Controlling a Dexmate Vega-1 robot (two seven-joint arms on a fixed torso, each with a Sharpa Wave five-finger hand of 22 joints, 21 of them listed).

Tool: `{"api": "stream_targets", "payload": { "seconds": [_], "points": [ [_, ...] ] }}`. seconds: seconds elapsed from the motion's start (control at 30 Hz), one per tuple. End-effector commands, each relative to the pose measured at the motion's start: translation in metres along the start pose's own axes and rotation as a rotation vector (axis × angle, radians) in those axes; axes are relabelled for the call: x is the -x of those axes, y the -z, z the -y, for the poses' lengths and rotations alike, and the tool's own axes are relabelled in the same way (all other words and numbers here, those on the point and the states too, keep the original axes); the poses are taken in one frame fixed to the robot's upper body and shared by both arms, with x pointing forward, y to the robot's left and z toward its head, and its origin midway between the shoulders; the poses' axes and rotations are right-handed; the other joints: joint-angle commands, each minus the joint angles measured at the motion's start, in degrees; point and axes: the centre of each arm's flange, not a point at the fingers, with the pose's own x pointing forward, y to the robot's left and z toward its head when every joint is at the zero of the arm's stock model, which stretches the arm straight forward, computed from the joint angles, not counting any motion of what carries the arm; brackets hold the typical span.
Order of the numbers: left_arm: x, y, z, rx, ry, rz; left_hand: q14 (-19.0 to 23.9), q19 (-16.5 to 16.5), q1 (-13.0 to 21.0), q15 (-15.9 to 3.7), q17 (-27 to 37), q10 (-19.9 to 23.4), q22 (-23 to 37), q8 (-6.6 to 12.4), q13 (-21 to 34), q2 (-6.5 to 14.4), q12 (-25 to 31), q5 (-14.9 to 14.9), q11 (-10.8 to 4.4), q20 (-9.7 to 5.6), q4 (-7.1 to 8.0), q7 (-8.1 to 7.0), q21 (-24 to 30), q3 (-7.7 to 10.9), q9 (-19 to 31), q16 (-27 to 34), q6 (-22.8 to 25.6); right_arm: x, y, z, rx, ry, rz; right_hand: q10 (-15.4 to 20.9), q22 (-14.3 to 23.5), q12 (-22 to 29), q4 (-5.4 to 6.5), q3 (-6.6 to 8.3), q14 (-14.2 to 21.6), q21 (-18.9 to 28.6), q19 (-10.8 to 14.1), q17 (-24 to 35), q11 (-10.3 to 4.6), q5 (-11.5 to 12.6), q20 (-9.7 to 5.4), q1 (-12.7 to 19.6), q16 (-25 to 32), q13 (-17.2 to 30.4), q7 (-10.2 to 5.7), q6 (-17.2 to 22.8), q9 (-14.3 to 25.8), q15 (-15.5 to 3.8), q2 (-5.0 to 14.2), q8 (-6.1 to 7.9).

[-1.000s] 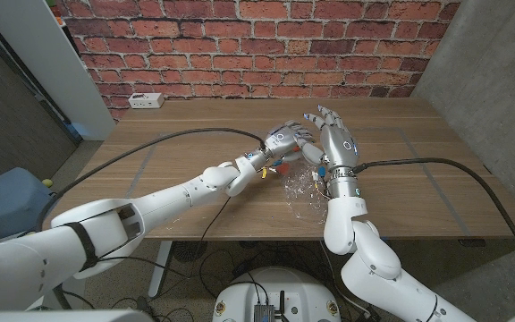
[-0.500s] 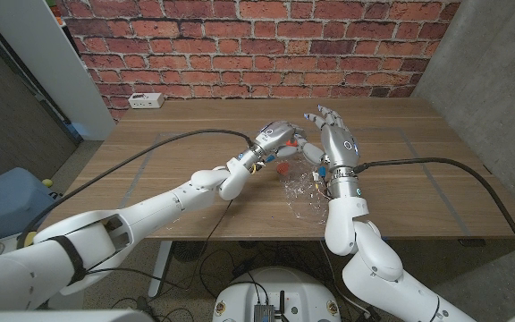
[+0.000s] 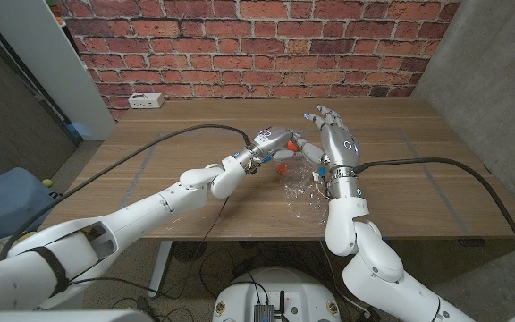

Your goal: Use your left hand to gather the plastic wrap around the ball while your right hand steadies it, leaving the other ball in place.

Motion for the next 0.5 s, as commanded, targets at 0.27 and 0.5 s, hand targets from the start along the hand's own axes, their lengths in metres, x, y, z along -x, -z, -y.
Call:
{"api": "stream_targets", "payload": {
  "seconds": [0.27,0.5],
  "points": [
    [-0.009,-0.004,0.011,-0.075,0.331,-0.005,-8.95,-4.96,-1.23,3.21,-4.98,-5.52,-1.25,-6.45,-4.38,-1.02,-7.09,-0.26,1.06,3.75,-1.06,-1.62,-7.18,2.19,-2.95,-6.9,-5.81,0.005,-0.003,0.001,0.0,-0.001,-0.002,0.68,0.11,0.06,-0.08,-0.31,0.66,0.15,0.52,0.35,-0.09,-0.14,0.12,-0.55,0.51,0.09,0.08,0.03,0.08,-0.08,0.06,0.22],
    [-0.017,-0.007,0.018,-0.074,0.456,0.013,-14.04,-8.96,-1.05,4.93,-5.43,-8.73,-1.35,-9.53,-6.16,-1.4,-10.09,-0.46,1.74,4.92,-1.55,-2.49,-11.47,3.18,-3.6,-9.15,-9.36,0.007,-0.002,0.002,0.0,-0.005,-0.003,0.78,0.11,0.05,-0.11,-0.37,0.78,0.15,0.61,0.35,-0.01,-0.16,0.17,-0.6,0.53,0.1,0.1,0.05,0.07,-0.07,0.13,0.24]
  ]
}}
